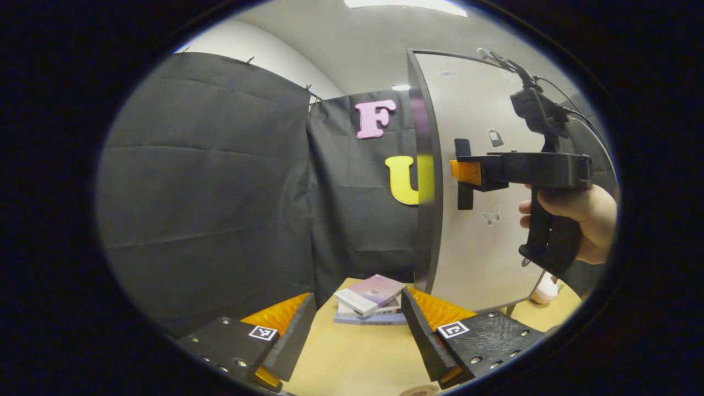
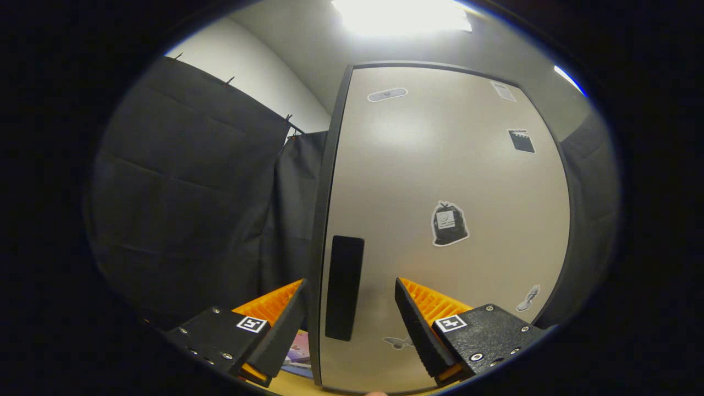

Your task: Open the cabinet door with the right hand, grasp the bottle in the cabinet with the left hand and place it on the coaster, then close the cabinet door with the right hand.

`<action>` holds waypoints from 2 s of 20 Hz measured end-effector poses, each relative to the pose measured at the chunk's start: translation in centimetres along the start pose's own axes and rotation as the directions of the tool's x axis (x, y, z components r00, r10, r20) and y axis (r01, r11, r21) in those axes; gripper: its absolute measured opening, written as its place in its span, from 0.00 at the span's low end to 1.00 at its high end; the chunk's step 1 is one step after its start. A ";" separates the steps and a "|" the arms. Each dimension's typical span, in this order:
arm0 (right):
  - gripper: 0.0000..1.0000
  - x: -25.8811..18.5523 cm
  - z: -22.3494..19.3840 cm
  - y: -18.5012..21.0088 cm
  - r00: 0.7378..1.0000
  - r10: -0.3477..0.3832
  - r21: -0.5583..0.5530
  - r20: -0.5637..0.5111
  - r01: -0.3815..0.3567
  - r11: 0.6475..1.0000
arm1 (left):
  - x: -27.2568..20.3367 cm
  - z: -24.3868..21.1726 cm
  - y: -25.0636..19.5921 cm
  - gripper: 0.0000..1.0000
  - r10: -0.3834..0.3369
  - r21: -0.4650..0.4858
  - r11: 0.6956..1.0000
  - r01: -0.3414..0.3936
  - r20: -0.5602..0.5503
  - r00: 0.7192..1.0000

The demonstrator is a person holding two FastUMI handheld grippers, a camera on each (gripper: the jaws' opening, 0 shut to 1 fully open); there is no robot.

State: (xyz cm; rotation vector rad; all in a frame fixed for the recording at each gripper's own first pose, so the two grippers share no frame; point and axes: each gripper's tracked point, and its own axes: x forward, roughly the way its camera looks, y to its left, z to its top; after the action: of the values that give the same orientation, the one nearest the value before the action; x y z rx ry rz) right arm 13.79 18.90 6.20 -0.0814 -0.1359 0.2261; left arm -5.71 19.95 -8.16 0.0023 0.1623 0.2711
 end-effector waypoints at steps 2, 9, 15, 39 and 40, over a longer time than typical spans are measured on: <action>0.93 0.7 -0.9 0.3 1.000 -0.011 -0.004 -0.022 0.011 1.000 | 0.4 -0.5 0.7 0.89 0.009 -0.007 1.000 -0.009 -0.010 1.000; 0.44 2.5 -2.6 0.3 0.991 -0.044 -0.020 -0.123 0.042 0.999 | 1.7 -1.5 1.9 0.89 0.026 -0.028 0.999 -0.027 -0.032 0.999; 0.28 2.4 -3.0 0.3 0.977 -0.016 0.022 -0.212 0.021 1.000 | 1.9 -1.9 2.0 0.89 0.028 -0.033 0.999 -0.029 -0.028 0.999; 0.24 -3.2 -1.7 0.5 0.927 0.299 0.128 -0.227 -0.276 0.953 | -5.3 2.7 -3.7 0.89 -0.039 0.045 0.998 0.037 0.049 0.998; 0.24 -3.3 -1.7 0.4 0.922 0.316 0.136 -0.225 -0.291 0.947 | -5.7 3.1 -4.0 0.89 -0.046 0.048 0.998 0.043 0.052 0.998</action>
State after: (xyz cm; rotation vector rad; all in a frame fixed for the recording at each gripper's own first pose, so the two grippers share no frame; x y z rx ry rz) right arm 10.75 18.41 4.03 -0.0291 0.1364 0.5309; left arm -9.53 14.62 -4.31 0.0522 0.1159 0.2228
